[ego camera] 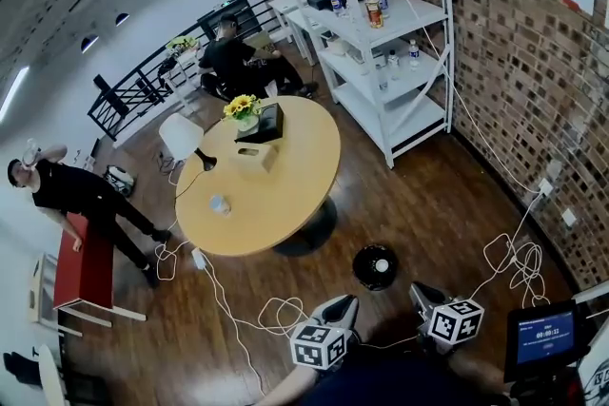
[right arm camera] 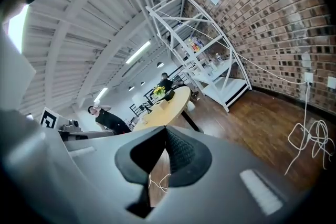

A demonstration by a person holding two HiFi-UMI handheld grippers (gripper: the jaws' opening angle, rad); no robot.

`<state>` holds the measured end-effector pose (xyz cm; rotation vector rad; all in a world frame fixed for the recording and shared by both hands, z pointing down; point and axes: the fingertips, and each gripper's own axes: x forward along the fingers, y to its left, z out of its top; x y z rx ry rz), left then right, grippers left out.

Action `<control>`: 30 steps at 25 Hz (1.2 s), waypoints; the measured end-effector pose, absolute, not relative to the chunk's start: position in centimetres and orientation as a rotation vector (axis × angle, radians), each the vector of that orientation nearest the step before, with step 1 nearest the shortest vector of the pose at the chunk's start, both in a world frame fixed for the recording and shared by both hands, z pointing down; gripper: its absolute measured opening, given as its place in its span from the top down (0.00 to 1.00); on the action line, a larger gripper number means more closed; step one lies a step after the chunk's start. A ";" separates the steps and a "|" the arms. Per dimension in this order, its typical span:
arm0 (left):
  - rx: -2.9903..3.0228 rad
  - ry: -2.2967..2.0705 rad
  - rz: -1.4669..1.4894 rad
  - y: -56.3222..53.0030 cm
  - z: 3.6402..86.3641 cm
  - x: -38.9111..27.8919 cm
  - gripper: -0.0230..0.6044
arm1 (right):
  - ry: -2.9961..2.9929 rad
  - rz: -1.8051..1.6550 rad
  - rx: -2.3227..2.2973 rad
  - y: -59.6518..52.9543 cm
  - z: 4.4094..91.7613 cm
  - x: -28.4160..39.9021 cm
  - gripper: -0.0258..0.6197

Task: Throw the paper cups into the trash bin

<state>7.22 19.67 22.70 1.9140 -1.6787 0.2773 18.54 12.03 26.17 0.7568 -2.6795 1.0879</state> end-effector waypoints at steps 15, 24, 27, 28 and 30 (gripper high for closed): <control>1.968 -1.627 0.111 27.0 23.5 6.5 0.91 | -2.655 0.908 0.825 17.7 26.3 17.2 0.94; 2.062 -1.623 0.118 30.9 21.6 5.4 0.91 | -2.685 0.816 0.617 26.2 25.4 10.6 0.94; 2.085 -1.619 0.137 31.7 21.6 5.8 0.91 | -2.738 0.782 0.574 27.8 24.2 9.7 0.95; 2.097 -1.618 0.146 31.8 21.6 6.0 0.92 | -2.757 0.752 0.569 28.2 23.8 9.5 0.95; 2.122 -1.619 0.168 31.8 21.6 6.2 0.92 | -2.783 0.651 0.587 28.5 23.1 9.2 0.95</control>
